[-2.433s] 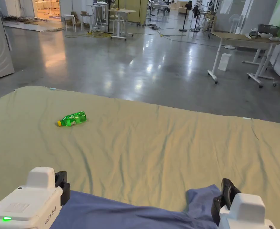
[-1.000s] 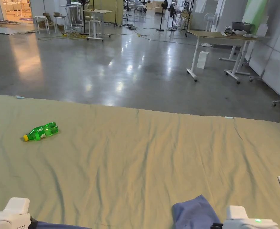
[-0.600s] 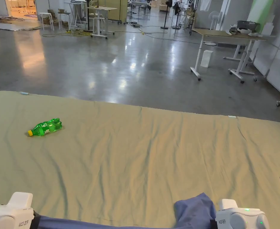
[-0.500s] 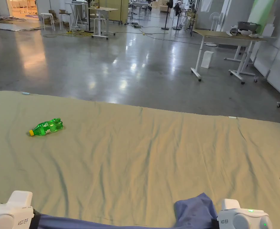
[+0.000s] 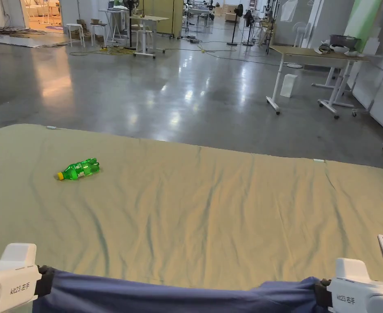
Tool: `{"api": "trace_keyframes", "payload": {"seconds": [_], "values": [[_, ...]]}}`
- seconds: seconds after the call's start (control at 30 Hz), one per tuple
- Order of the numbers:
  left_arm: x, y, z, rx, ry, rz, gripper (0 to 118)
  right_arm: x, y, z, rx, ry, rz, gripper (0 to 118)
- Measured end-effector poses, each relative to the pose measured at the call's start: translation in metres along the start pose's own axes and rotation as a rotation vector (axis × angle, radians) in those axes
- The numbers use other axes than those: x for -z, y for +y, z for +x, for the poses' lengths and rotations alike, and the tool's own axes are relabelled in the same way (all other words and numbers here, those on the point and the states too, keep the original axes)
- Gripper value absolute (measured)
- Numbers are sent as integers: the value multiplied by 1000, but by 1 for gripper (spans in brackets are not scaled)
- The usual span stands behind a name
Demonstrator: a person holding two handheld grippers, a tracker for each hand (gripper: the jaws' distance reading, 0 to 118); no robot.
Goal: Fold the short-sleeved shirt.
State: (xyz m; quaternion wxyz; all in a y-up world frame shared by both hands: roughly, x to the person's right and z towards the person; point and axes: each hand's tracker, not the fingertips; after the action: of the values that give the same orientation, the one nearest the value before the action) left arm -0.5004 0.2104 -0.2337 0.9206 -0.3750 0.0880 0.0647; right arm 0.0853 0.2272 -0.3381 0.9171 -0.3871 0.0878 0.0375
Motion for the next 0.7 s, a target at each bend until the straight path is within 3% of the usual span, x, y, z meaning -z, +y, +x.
{"api": "trace_keyframes", "payload": {"seconds": [0.17, 0.37, 0.57, 0.63, 0.7], "values": [[-42, -19, -12, -8, -26, 33, 4, -59, -25, 4, 0, 5, 57, 1], [-74, -56, -22, -28, -63, 1, 4, -90, -80, 7, -40, 8, -2, 1], [-70, -104, -28, 15, -65, -215, 4, -91, -138, -1, -92, -12, -188, 1], [-60, -119, -27, 42, -55, -292, 4, -81, -152, -7, -162, -52, -235, 1], [-48, -131, -28, 38, -50, -348, 4, -68, -163, -6, -114, -34, -280, 1]]}}
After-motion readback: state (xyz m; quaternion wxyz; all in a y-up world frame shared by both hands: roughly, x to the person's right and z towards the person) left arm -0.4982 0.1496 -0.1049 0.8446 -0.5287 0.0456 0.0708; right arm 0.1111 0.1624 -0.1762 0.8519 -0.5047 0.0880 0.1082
